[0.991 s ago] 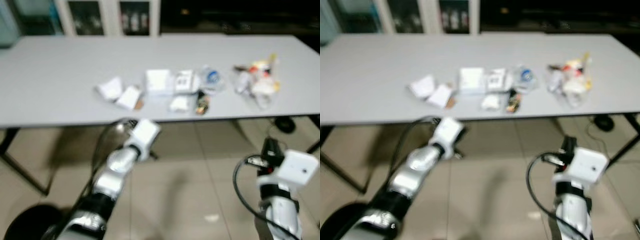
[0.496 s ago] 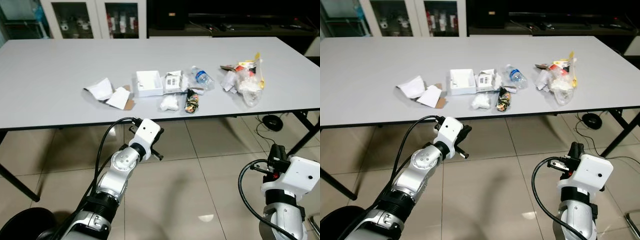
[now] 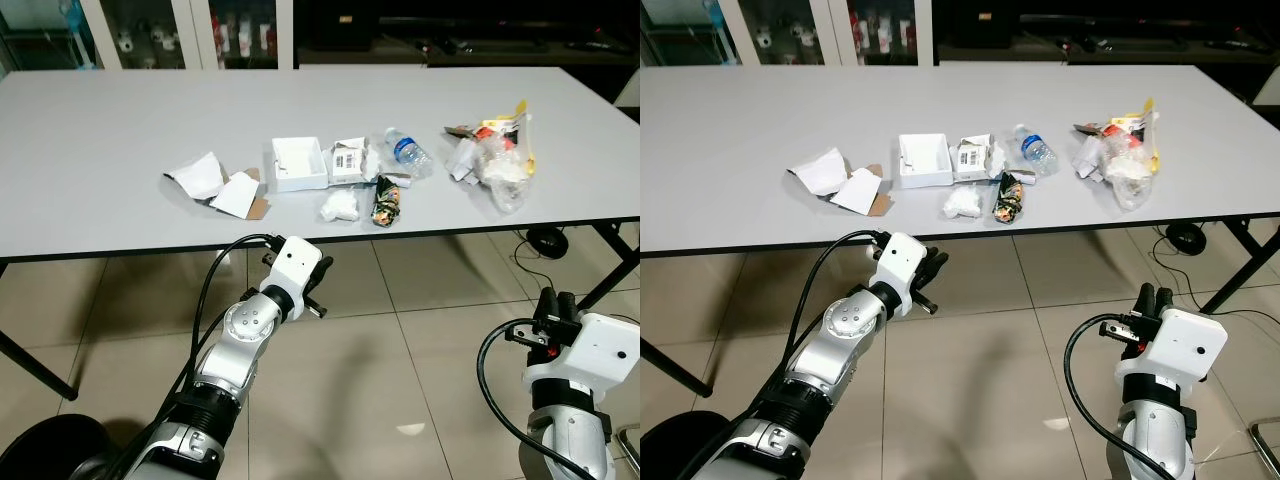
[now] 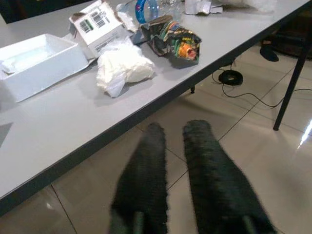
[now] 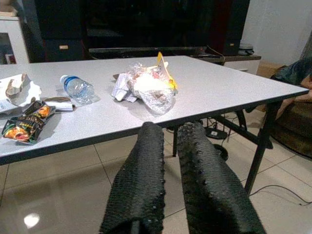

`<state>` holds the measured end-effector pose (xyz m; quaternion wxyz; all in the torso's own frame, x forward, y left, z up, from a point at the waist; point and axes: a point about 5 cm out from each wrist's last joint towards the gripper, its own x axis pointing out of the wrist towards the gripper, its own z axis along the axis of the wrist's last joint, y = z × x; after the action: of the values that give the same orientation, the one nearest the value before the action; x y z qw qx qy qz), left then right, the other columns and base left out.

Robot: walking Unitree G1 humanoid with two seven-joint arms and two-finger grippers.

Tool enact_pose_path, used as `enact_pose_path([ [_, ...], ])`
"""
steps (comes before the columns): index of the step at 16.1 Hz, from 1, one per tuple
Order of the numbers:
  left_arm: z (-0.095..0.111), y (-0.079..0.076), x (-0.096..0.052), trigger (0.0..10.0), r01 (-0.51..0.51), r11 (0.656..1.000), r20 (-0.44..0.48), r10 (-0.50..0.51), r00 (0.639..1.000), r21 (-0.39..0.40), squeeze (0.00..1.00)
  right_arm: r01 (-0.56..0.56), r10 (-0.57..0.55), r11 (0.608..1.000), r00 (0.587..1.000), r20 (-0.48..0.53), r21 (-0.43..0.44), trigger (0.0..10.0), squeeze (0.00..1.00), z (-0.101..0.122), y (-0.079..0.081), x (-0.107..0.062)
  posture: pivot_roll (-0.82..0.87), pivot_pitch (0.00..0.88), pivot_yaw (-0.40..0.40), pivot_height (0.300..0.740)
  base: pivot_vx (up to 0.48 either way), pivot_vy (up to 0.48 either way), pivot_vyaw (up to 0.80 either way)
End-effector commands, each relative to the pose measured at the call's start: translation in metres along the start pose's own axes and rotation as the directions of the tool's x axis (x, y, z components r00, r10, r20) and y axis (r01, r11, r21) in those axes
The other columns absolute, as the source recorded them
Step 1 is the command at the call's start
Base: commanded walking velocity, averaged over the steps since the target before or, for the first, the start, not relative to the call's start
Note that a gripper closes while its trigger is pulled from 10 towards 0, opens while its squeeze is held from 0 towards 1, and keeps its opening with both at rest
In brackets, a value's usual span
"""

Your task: Picking trash to rubbish bin

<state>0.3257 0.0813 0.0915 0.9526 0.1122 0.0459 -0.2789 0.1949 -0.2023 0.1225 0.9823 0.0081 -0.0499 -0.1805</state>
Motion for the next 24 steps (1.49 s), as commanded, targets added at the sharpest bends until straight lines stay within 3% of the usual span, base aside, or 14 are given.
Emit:
enact_pose_path([
  [1,0.002,0.002,-0.001,10.0,-0.017,1.0,0.013,0.017,1.0,-0.006,1.0,0.015,-0.015,1.0,1.0,-0.001,-0.006,10.0,1.0,0.0,-0.002,-0.001,0.08,0.053,-0.029,0.74,0.0,0.0,0.0],
  [9,0.009,0.009,-0.001,10.0,-0.074,0.997,0.05,0.073,0.996,0.016,1.0,0.013,-0.013,1.0,1.0,0.003,0.011,10.0,1.0,0.0,-0.002,0.0,0.08,0.052,-0.029,0.74,0.0,0.0,0.0],
  [13,0.03,0.017,-0.002,10.0,-0.165,0.98,0.171,0.145,0.975,0.111,1.0,0.011,-0.009,0.999,0.998,0.065,-0.038,10.0,1.0,0.011,-0.004,0.001,0.08,0.053,-0.03,0.74,0.0,0.0,0.0],
  [19,0.056,0.035,-0.005,10.0,-0.344,0.916,0.32,0.268,0.909,0.209,1.0,0.022,-0.012,0.998,0.984,0.177,-0.054,10.0,1.0,0.038,-0.004,0.011,0.08,0.051,-0.029,0.74,0.0,0.0,0.0],
  [22,0.081,0.046,-0.01,10.0,-0.483,0.831,0.458,0.329,0.826,0.274,1.0,0.023,0.011,0.991,0.967,0.254,-0.129,10.0,1.0,0.055,-0.002,0.013,0.08,0.051,-0.029,0.74,0.0,0.0,0.0],
  [24,0.093,0.048,-0.006,10.0,-0.506,0.823,0.495,0.337,0.801,0.259,1.0,0.021,0.023,0.989,0.958,0.286,-0.148,10.0,1.0,0.063,-0.001,0.016,0.08,0.047,-0.035,0.74,0.0,0.0,0.0],
])
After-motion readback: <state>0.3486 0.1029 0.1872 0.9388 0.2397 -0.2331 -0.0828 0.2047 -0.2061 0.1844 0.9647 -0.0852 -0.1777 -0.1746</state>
